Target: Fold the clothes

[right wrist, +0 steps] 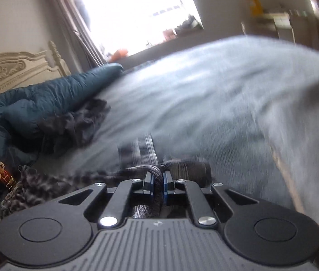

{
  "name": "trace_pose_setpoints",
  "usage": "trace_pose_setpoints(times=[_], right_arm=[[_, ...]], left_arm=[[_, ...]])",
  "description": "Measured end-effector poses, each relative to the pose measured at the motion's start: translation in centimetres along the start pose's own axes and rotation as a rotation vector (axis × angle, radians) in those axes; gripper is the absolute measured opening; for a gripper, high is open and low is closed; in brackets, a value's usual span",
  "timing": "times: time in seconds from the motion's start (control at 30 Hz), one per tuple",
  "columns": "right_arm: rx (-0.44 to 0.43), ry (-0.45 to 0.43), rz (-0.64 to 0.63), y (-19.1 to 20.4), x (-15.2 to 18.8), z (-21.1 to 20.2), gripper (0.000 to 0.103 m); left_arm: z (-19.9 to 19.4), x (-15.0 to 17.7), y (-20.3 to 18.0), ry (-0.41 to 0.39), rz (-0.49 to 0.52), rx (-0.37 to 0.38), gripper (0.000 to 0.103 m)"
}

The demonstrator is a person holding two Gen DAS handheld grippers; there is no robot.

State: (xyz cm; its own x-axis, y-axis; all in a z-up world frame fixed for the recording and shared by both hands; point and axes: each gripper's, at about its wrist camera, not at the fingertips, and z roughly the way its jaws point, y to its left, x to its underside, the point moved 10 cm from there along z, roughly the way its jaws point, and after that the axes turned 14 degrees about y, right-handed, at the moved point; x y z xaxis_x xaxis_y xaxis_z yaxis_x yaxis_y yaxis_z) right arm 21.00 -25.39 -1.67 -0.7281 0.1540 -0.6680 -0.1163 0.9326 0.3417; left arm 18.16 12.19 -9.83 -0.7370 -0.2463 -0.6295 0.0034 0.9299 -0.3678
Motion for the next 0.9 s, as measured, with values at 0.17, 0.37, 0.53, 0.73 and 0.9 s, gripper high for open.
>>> trace_pose_setpoints(times=[0.17,0.37,0.53,0.73,0.9], right_arm=[[0.019,-0.17,-0.066,2.2,-6.5,-2.1,0.004],[0.028,-0.126,-0.116,3.3,-9.0,-0.3,0.007],[0.094,0.007,-0.208,3.1,-1.1,1.6,0.068],[0.234,0.124,-0.236,0.0,7.4,4.3,0.073],[0.229,0.099,-0.061,-4.6,6.7,5.4,0.024]], left_arm=[[0.1,-0.1,0.4,-0.003,-0.013,0.012,0.053],[0.2,0.1,0.5,-0.021,-0.017,0.021,0.053],[0.2,0.2,0.4,-0.03,-0.016,0.021,0.053],[0.4,0.1,0.4,-0.014,-0.009,0.015,0.053],[0.5,0.0,0.7,-0.004,-0.019,0.033,0.053]])
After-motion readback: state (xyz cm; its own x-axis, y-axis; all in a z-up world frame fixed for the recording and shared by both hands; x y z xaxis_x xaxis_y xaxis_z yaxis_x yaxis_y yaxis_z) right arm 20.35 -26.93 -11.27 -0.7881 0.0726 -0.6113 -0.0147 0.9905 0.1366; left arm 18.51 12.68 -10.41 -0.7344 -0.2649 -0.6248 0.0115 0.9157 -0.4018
